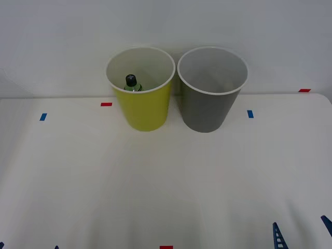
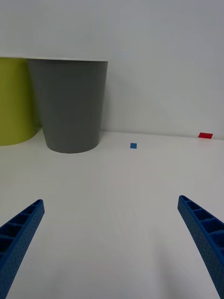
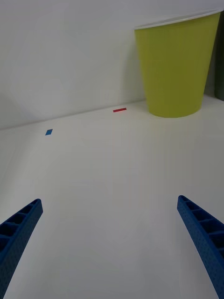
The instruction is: Put cans in the gray bin and PET bottles in the light green bin.
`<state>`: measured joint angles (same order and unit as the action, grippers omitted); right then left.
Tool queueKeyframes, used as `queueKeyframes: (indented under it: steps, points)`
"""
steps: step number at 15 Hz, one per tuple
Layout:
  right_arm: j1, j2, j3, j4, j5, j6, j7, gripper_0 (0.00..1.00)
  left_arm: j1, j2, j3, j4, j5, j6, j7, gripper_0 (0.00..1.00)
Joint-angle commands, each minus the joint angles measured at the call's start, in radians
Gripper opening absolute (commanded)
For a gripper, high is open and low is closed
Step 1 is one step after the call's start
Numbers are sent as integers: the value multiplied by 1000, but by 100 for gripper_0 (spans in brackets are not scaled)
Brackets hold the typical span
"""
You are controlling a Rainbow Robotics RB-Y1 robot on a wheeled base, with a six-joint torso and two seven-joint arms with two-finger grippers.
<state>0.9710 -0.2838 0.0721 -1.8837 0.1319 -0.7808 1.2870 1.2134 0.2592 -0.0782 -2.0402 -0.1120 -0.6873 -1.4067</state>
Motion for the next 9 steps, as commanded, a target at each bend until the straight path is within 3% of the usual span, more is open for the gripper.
queueKeyframes:
  steps: [1, 9]
  points:
    - [0, 0, 0, 0, 0, 0, 0, 100, 0, 0, 0, 0, 0, 0, 0, 100]
    - [0, 0, 0, 0, 0, 0, 0, 100, 0, 0, 0, 0, 0, 0, 0, 100]
